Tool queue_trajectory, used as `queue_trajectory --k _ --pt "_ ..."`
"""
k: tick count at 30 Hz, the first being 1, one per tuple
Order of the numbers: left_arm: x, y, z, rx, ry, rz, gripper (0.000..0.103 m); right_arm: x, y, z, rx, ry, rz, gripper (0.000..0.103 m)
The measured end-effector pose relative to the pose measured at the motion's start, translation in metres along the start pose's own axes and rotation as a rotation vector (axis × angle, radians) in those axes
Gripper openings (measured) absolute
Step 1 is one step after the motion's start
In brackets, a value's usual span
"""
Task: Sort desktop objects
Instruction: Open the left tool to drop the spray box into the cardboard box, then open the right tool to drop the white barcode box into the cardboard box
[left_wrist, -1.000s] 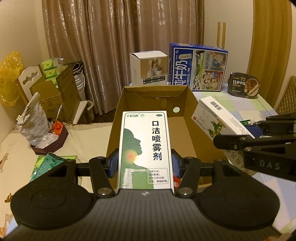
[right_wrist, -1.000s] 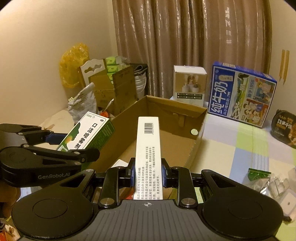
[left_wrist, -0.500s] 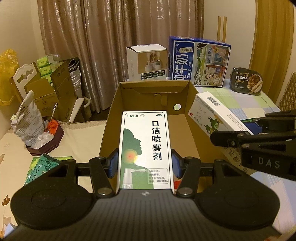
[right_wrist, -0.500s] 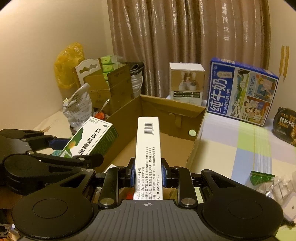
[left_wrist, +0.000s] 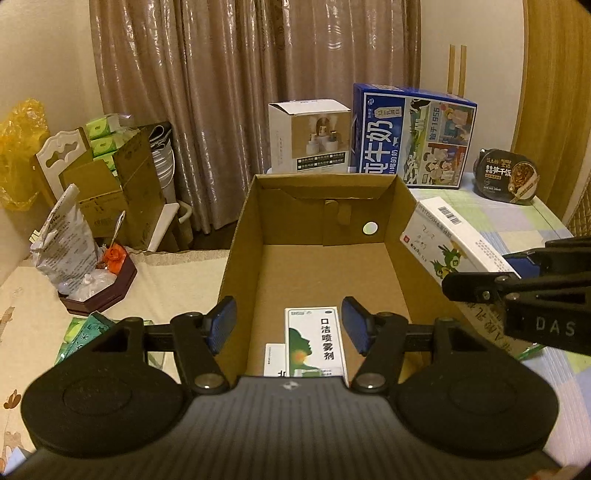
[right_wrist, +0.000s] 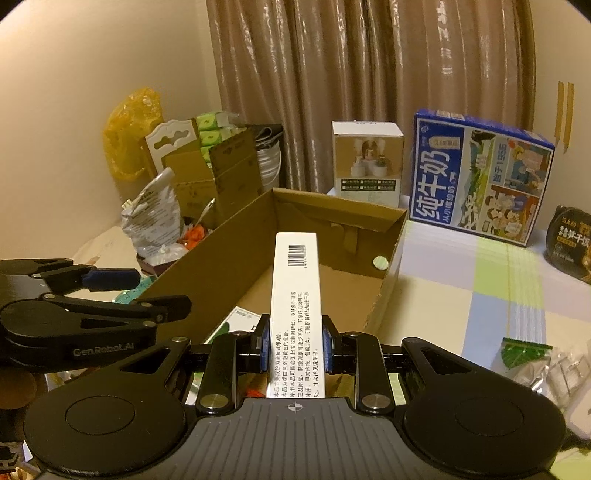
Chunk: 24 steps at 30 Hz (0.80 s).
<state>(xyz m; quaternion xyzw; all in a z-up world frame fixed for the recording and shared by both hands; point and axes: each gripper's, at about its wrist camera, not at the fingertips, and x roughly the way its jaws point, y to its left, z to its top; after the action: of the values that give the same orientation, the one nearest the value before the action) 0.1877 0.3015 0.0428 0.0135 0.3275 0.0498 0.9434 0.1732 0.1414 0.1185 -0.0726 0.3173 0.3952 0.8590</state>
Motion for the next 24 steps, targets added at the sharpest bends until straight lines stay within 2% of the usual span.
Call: queue_trajectory --k 6,8,10,24 --pt "-0.004 0.006 -0.003 -0.012 0.005 0.009 0.058 0.004 0.002 0.002 0.013 -0.03 0.024 0.023" --pt "-0.006 0.008 -0.006 -0.019 0.006 0.009 0.058 0.004 0.002 0.004 0.009 -0.041 0.037 0.028" --pt "-0.007 0.01 -0.008 -0.023 0.01 0.011 0.058 -0.001 -0.001 0.004 0.012 -0.06 0.038 0.037" --pt "-0.035 0.003 -0.019 -0.054 -0.006 -0.009 0.059 -0.063 -0.046 -0.036 0.159 -0.07 -0.026 0.055"
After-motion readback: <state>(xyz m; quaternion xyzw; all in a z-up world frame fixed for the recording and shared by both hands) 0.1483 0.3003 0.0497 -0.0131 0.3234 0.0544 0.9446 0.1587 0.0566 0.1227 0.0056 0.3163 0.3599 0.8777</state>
